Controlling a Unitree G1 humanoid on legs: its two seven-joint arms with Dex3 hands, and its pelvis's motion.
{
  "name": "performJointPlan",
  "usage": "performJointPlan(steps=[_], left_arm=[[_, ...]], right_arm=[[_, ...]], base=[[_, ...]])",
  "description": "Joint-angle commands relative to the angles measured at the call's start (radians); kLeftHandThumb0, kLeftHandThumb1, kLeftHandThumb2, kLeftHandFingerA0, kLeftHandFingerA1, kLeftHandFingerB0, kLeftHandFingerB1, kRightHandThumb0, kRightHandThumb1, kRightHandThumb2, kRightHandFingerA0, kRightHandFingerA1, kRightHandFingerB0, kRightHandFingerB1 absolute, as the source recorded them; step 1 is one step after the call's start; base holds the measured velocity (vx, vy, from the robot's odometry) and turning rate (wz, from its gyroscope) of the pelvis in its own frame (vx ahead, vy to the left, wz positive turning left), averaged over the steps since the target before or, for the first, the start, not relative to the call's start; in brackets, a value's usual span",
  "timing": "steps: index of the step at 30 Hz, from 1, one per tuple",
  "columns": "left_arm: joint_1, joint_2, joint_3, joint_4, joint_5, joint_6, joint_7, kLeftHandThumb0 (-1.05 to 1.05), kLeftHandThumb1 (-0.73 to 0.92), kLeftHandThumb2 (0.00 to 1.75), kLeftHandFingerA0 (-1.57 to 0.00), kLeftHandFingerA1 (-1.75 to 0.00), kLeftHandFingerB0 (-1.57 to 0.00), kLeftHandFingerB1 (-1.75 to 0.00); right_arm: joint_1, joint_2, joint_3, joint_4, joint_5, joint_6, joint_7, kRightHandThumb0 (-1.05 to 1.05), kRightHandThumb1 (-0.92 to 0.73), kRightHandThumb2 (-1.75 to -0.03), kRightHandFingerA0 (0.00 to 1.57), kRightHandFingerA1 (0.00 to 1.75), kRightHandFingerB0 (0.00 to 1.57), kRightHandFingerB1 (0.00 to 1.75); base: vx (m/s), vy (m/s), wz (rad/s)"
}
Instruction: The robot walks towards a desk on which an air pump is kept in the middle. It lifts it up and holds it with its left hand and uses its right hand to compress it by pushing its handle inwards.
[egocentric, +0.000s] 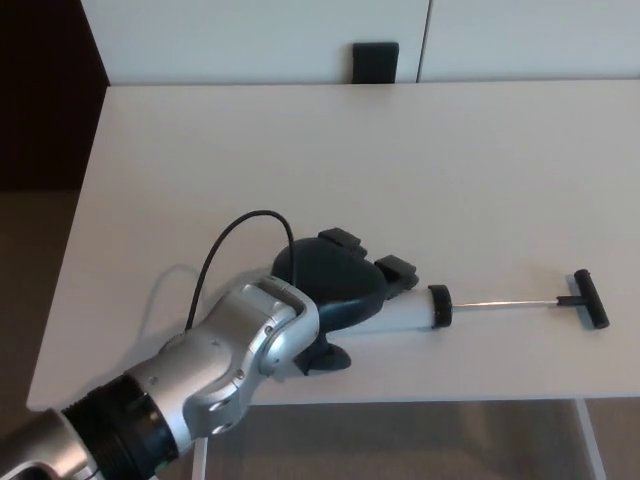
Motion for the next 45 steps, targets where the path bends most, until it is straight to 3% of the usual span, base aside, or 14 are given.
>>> performJointPlan(steps=[1,5,6,9,10,12,20,30,31,33,39,40,44,45], left_arm=[[0.001,-0.038,-0.137,0.137,0.275,0.116,-0.018,-0.67,0.47,0.78,-0.29,-0.43,-0.10,-0.36],[0.017,-0.054,-0.144,0.180,0.277,0.117,0.018,-0.68,0.49,0.80,-0.36,-0.46,-0.10,-0.36],[0.024,-0.060,-0.148,0.202,0.282,0.111,0.053,-0.39,0.63,0.59,-0.78,-0.78,-0.36,-0.32],[0.031,-0.069,-0.152,0.230,0.291,0.104,0.096,-0.39,0.63,0.59,-0.78,-0.78,-0.36,-0.32],[0.038,-0.080,-0.154,0.257,0.298,0.106,0.134,-0.36,0.66,0.61,-0.69,-1.31,-0.62,-0.43],[0.048,-0.098,-0.149,0.305,0.296,0.099,0.192,-0.30,0.70,0.62,-0.60,-1.48,-0.74,-0.62],[0.074,-0.084,-0.054,0.310,0.248,0.039,0.286,-0.30,0.67,0.61,-0.73,-1.22,-0.73,-0.57],[0.122,0.031,0.087,0.219,0.157,-0.137,0.430,-0.32,0.66,0.59,-0.69,-1.28,-0.73,-0.49],[0.125,0.046,0.111,0.199,0.134,-0.157,0.421,-0.25,0.62,0.59,-0.62,-1.38,-0.73,-0.62],[0.136,0.065,0.153,0.159,0.092,-0.182,0.399,-0.24,0.68,0.58,-0.57,-1.50,-0.66,-0.79],[0.160,0.091,0.215,0.092,0.034,-0.210,0.366,-0.21,0.79,0.59,-0.58,-1.54,-0.71,-0.66],[0.168,0.101,0.242,0.064,0.010,-0.210,0.346,-0.19,0.78,0.58,-0.59,-1.57,-0.66,-0.72],[0.194,0.125,0.311,-0.003,-0.050,-0.221,0.310,-0.18,0.77,0.57,-0.58,-1.56,-0.61,-0.94],[0.203,0.144,0.325,-0.040,-0.052,-0.229,0.306,-0.15,0.67,0.57,-0.64,-1.52,-0.78,-0.65]], right_arm=[[0.001,-0.054,-0.002,-0.004,-0.036,-0.068,0.020,-0.33,-0.61,-0.59,0.97,0.64,0.76,0.52],[-0.005,-0.056,0.001,0.004,-0.036,-0.073,0.021,-0.33,-0.61,-0.59,0.97,0.63,0.75,0.52],[-0.001,-0.053,0.004,-0.009,-0.037,-0.068,0.019,-0.34,-0.61,-0.59,0.98,0.65,0.76,0.53],[0.004,-0.051,0.008,-0.027,-0.037,-0.062,0.015,-0.34,-0.61,-0.59,0.98,0.65,0.76,0.53],[0.005,-0.050,0.009,-0.030,-0.038,-0.059,0.012,-0.32,-0.61,-0.59,0.98,0.64,0.76,0.53],[0.004,-0.050,0.008,-0.026,-0.036,-0.070,0.014,-0.33,-0.61,-0.59,0.97,0.64,0.75,0.53],[0.193,0.017,0.002,-0.291,0.037,-0.118,0.020,-0.35,-0.60,-0.58,0.94,0.71,0.75,0.55],[0.524,0.070,0.006,-0.738,0.326,-0.303,0.134,-0.31,-0.63,-0.58,0.91,0.71,0.75,0.55],[0.550,0.060,0.010,-0.838,0.411,-0.335,0.151,-0.32,-0.52,-0.87,0.84,0.77,0.68,0.69],[0.573,0.058,0.009,-0.987,0.506,-0.393,0.141,-0.39,-0.54,-0.93,0.85,0.77,0.66,0.67],[0.568,0.084,-0.015,-1.136,0.540,-0.475,0.075,-0.42,-0.71,-0.61,0.80,0.53,0.63,0.49],[0.535,0.088,-0.049,-1.163,0.531,-0.496,0.044,-0.56,-0.75,-0.62,0.49,0.39,0.43,0.36],[0.390,0.135,-0.163,-1.204,0.397,-0.497,-0.076,-0.65,-0.76,-0.64,0.28,0.32,0.26,0.29],[0.321,0.157,-0.185,-1.229,0.310,-0.450,-0.128,-0.35,-0.51,-1.07,0.00,0.49,0.00,0.48]], base=[[0.00,0.000,0.00],[0.00,0.000,0.00],[0.00,0.000,0.00],[0.00,0.000,0.00],[0.00,0.000,0.00],[0.00,0.000,0.00],[0.00,0.000,0.00],[0.00,0.000,0.00],[0.00,0.000,0.00],[0.00,0.000,0.00],[0.00,0.000,0.00],[0.00,0.000,0.00],[0.00,0.000,0.00],[0.00,0.000,0.00]])
